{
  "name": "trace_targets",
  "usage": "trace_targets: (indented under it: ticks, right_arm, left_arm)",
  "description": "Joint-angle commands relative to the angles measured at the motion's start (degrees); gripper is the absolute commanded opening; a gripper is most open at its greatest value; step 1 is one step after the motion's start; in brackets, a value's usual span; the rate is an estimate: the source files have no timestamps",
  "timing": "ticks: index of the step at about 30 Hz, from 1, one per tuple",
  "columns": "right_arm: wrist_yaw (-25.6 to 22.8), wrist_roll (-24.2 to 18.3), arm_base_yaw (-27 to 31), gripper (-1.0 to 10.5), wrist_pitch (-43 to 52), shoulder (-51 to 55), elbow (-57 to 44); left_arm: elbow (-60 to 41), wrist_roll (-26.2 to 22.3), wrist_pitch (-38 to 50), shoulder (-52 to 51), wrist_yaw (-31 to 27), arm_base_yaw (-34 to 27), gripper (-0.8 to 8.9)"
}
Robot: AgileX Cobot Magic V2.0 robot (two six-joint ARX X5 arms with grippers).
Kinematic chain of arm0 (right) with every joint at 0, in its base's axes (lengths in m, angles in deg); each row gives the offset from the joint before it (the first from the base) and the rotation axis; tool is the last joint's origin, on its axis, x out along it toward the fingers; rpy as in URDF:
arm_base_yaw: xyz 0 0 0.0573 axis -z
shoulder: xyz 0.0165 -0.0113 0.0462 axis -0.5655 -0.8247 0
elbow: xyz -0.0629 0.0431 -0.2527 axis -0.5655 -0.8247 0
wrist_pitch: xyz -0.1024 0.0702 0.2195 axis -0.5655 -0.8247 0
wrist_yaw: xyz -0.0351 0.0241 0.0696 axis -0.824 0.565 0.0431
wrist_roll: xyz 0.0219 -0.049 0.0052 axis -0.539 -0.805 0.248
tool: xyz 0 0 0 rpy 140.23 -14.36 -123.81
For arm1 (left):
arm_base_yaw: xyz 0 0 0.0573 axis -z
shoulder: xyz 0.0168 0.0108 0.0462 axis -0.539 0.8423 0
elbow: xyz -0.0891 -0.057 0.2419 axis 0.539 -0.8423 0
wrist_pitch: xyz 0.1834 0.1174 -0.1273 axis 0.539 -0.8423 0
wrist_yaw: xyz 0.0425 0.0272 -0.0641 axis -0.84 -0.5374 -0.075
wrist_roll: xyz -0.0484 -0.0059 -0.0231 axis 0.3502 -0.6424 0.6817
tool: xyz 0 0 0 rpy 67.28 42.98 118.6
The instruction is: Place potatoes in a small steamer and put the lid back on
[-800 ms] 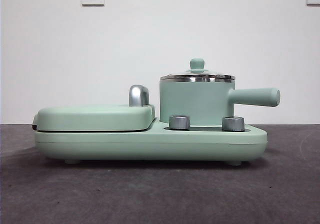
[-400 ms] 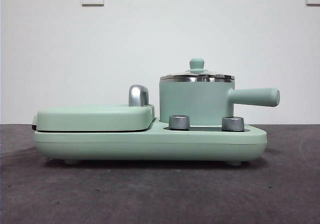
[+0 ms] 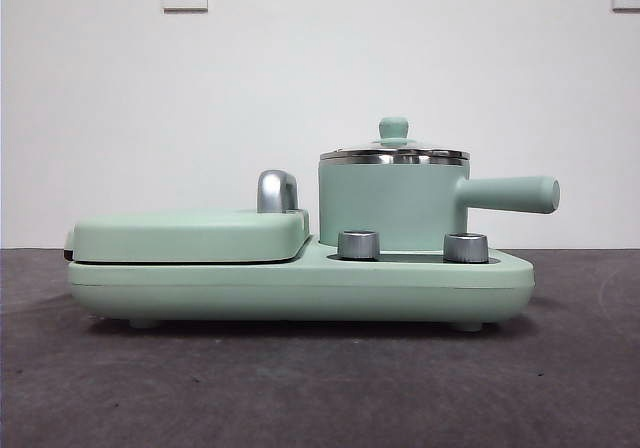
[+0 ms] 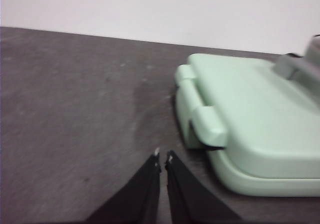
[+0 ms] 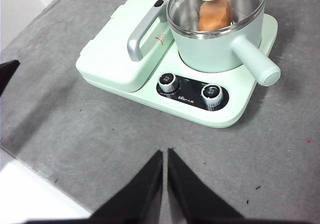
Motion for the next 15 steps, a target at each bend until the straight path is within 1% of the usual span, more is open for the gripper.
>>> trace_targets:
  ticks: [1,8,15]
  right_arm:
    - [-0.20,0.42,-0.37,0.1,0.52,-0.26,0.48]
    - [-0.20,0.42,-0.37,0.1,0.55,-0.26,0.48]
    - [-0.20,0.42,-0.37,0.1,0.55,-0.26,0.48]
  left_arm:
    - [-1.14,0.07,0.92,-0.04,-1.75,-0.09,0.24]
    - [-2.89,0.11,1.18,-0.04,-7.04,-0.13,0.24]
    - [-3.30,-0.52,1.20,-0.07,-6.99,-0.13,0.24]
